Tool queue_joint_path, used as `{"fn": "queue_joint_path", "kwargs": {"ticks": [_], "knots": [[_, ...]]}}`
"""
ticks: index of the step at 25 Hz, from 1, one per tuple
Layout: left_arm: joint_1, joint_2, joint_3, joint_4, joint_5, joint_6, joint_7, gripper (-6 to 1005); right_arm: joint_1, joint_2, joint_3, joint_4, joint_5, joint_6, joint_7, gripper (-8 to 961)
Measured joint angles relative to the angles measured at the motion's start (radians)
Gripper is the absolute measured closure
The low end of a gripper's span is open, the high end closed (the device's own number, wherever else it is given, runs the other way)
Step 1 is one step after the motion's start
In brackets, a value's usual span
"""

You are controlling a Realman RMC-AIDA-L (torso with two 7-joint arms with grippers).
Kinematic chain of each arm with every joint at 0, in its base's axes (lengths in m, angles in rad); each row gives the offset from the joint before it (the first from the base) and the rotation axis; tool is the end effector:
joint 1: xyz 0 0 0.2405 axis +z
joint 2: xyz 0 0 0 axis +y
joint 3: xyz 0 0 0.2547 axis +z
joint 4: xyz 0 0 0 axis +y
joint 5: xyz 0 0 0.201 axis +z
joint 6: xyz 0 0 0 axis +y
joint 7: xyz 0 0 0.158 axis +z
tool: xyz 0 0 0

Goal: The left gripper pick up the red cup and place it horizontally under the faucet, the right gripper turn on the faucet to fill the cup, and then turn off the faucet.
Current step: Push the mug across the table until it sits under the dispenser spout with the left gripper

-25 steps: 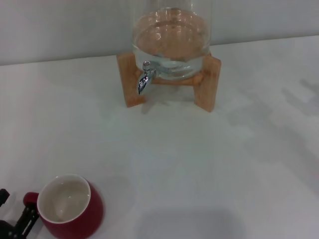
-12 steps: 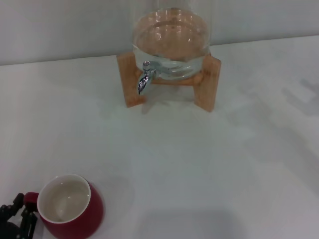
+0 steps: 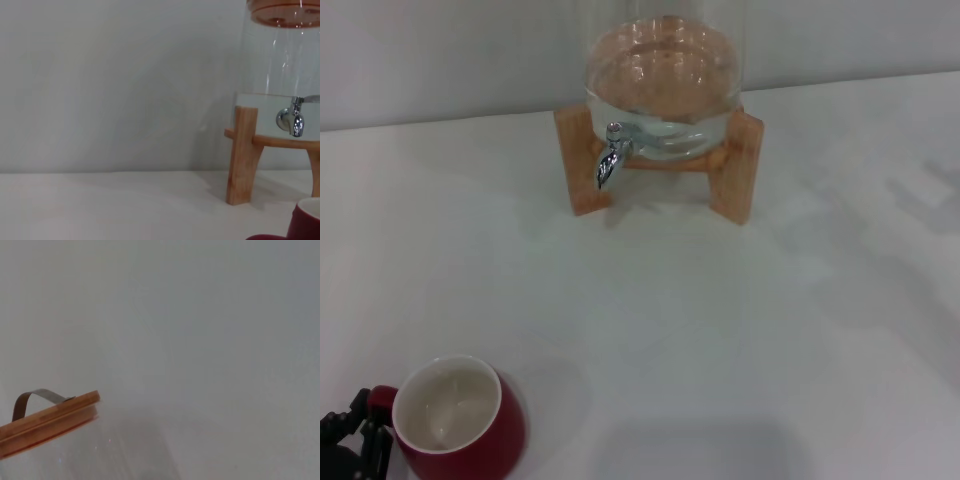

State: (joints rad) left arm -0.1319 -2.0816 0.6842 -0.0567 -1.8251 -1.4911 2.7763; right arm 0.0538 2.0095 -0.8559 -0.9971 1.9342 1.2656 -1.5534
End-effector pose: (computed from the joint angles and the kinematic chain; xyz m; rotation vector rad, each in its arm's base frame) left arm -0.3524 0.1834 -0.0548 -1.9640 -0.6861 -0.7625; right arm 0.3179 0.2894 0.1389 -1.8389 0.8197 1.0244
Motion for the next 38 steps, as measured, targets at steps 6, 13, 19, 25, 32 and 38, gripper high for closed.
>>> {"fn": "queue_joint_path", "kwargs": {"ticks": [6,13,19,25,32,38], "knots": [[0.000,0.000,0.000,0.000,0.007,-0.012,-0.003,855,-0.001,0.000,0.001,0.001,0.001,0.009,0.000,173],[0.001,0.000,-0.003,0.000,0.012,-0.028,-0.006,855,-0.003,0.001,0.003,0.002,0.002,0.011,0.000,172],[-0.005,0.001,-0.004,0.026,0.012,-0.041,-0.032,855,-0.003,0.002,0.003,0.002,0.002,0.017,0.000,173],[-0.018,0.003,-0.002,0.092,0.013,-0.039,-0.131,855,-0.003,0.002,0.003,0.005,0.002,0.022,0.000,173],[-0.050,0.003,0.000,0.131,0.014,-0.030,-0.191,855,-0.005,0.002,0.003,0.012,0.002,0.023,0.000,173],[-0.059,0.003,0.000,0.207,0.024,-0.028,-0.310,856,-0.006,0.002,0.003,0.016,0.002,0.023,0.000,173]]}}
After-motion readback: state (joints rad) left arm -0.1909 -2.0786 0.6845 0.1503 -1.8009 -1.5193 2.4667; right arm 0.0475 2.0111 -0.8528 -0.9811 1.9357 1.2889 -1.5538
